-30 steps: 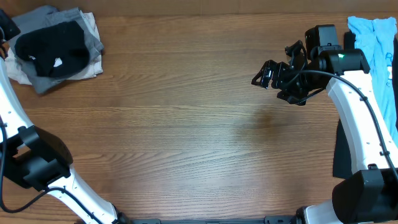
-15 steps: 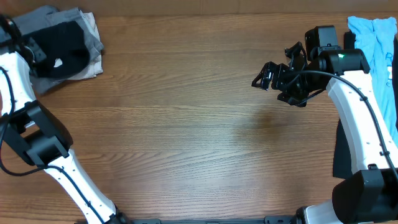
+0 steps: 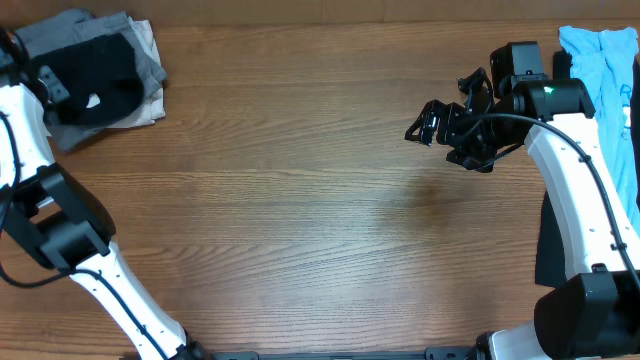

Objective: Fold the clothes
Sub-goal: 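Lower the bundle onto the stack and open the left gripper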

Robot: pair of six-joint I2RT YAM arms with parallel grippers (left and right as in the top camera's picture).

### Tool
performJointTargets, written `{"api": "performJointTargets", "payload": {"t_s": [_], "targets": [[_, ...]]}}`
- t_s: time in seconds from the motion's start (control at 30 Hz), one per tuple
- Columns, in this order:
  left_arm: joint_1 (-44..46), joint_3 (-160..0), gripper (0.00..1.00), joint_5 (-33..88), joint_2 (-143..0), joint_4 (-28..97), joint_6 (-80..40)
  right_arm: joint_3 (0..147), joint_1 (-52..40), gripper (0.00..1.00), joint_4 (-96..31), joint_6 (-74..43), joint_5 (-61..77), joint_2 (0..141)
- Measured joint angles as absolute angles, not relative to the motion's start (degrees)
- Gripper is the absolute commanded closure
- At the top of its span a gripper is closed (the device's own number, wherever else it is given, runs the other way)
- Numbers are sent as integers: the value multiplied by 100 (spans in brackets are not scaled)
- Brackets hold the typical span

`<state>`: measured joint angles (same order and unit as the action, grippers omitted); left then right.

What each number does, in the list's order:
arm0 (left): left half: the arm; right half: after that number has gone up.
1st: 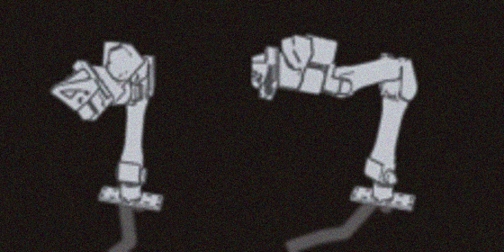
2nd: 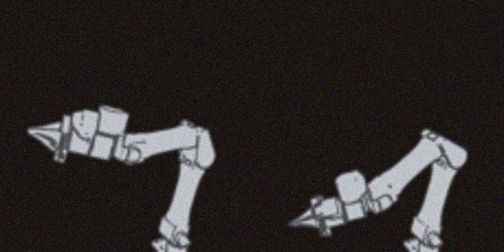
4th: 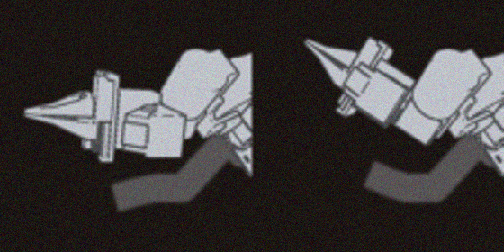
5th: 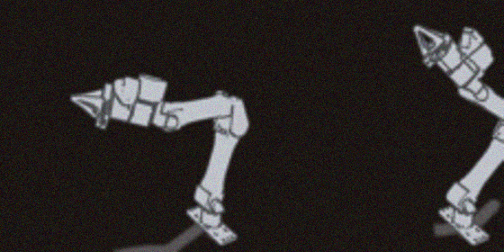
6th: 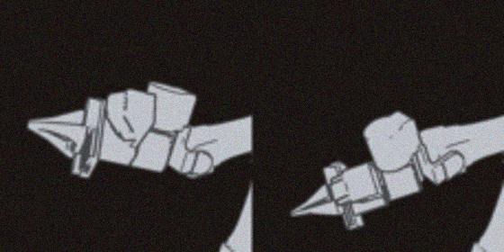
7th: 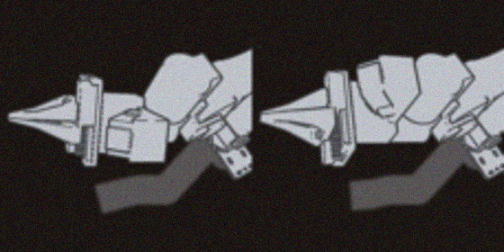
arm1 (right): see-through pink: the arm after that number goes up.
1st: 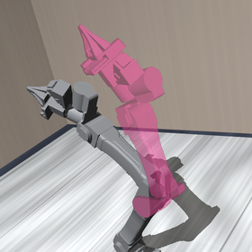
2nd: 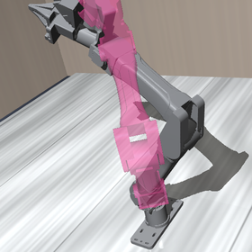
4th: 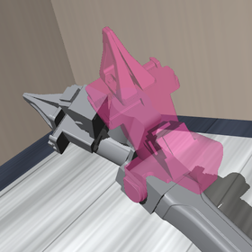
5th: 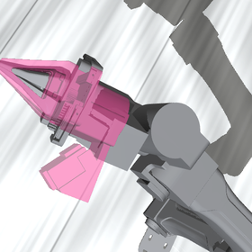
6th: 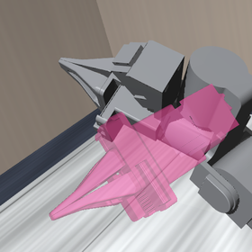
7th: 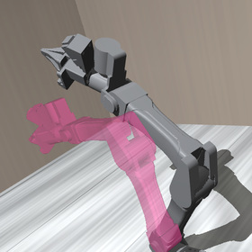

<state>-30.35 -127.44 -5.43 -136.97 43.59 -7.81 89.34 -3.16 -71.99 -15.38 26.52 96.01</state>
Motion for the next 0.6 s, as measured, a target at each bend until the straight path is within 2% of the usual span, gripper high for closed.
{"api": "performJointTargets", "payload": {"t_s": [0.3,0.6], "targets": [[-2639,-12790,96,-84,-12523,3953,-1070,8934,-316,0,-7181,-1535,2650,9601],[-1835,-12805,96,62,-12973,3647,-1035,8934,-316,0,-7225,-1518,2611,9601]]}}
